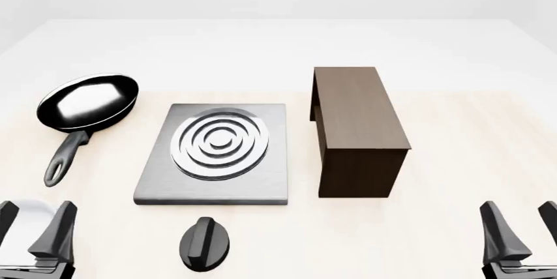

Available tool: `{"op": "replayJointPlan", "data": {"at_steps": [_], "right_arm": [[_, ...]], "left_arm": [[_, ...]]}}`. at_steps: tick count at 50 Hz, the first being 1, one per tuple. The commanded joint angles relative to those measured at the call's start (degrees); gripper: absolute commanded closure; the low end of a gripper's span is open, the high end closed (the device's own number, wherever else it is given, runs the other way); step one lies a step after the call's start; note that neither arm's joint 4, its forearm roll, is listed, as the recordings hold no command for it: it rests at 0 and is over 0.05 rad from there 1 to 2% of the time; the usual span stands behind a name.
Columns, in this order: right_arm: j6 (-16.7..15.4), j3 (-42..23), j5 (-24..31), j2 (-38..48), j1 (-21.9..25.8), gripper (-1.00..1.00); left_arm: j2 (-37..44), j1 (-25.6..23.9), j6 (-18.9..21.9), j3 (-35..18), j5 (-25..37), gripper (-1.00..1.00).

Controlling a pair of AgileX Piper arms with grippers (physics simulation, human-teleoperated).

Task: Turn on the stove.

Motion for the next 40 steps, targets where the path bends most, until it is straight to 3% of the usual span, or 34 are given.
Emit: {"op": "replayJointPlan", "data": {"at_steps": [1, 21, 26, 30, 33, 34, 36, 38, 40], "right_arm": [[0.1, -0.1, -0.1, 0.3, 0.0, -1.00], [-0.1, -0.2, -0.1, 0.3, 0.0, -1.00], [-0.2, -0.2, -0.1, 0.2, 0.0, -1.00], [0.0, -0.1, -0.1, 0.2, 0.0, -1.00], [-0.2, -0.2, -0.1, 0.2, 0.0, -1.00], [-0.2, -0.2, -0.1, 0.2, 0.0, -1.00], [-0.1, -0.2, -0.1, 0.2, 0.0, -1.00], [0.0, -0.1, -0.1, 0.2, 0.0, -1.00], [-0.5, -0.2, -0.1, 0.2, 0.1, -1.00]], "left_arm": [[0.3, -0.1, -0.3, -0.3, 0.0, -1.00], [-0.1, -0.4, 0.7, -0.6, 0.5, -1.00], [0.3, -0.9, -0.6, -0.9, 1.6, -1.00], [5.2, 0.9, -2.4, -1.8, -0.2, -1.00], [3.7, 0.3, -1.7, -3.8, 3.3, -1.00], [4.4, 1.4, 0.5, -3.8, 3.2, -1.00], [8.9, 1.1, 0.1, -4.3, 2.2, -1.00], [5.5, 0.0, 0.8, -6.0, 6.9, -1.00], [6.7, -0.7, 1.1, -7.3, 7.3, -1.00]]}}
